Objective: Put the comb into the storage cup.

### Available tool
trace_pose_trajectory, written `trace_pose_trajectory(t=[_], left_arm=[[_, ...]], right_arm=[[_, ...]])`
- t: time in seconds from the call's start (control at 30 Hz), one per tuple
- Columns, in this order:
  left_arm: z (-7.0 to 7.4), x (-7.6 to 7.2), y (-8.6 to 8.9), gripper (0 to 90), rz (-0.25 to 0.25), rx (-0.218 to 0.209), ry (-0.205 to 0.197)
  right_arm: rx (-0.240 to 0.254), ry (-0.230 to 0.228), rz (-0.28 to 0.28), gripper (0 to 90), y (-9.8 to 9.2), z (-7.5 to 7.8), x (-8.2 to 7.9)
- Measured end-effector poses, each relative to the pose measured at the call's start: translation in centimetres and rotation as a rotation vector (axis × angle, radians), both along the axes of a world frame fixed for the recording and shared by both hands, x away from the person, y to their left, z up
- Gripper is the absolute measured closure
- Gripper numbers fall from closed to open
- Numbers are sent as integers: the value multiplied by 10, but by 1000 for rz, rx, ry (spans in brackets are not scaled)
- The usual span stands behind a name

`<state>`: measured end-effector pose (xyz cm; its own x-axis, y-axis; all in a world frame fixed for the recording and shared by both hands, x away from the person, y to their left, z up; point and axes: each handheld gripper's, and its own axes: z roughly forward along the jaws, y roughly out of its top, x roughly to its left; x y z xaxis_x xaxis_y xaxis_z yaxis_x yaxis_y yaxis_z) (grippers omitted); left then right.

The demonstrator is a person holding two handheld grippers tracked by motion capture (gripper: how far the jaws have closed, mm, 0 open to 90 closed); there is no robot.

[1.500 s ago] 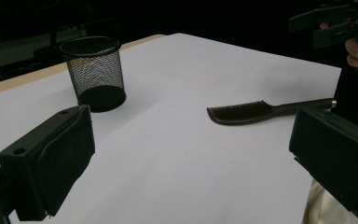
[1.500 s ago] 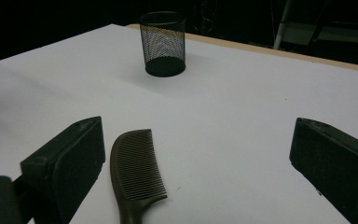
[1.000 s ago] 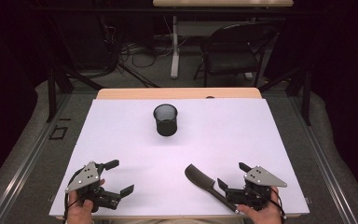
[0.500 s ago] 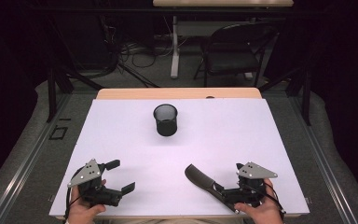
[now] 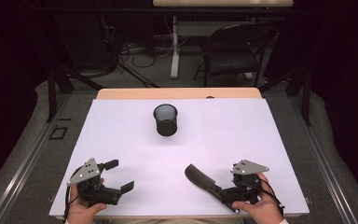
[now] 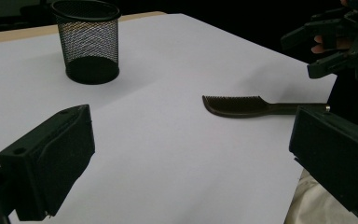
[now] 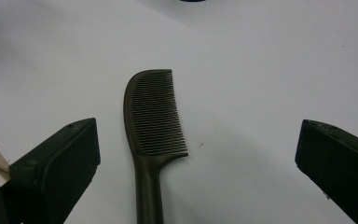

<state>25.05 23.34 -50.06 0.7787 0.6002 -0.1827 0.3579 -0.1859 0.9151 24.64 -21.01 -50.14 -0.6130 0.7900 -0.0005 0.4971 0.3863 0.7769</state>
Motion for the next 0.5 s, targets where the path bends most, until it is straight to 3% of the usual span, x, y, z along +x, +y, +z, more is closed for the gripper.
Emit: trace_pose_trajectory(t=[0.1, 0.37, 0.5], left_arm=[[0, 0, 0, 4, 7, 6, 6], [0, -1, 0, 3, 2, 7, 3], [1, -1, 0, 3, 5, 19, 0]], right_arm=[[-2, 8, 6, 0, 0, 1, 1], [-60, 88, 38, 0, 2, 4, 8], [-81, 97, 36, 9, 4, 5, 10]])
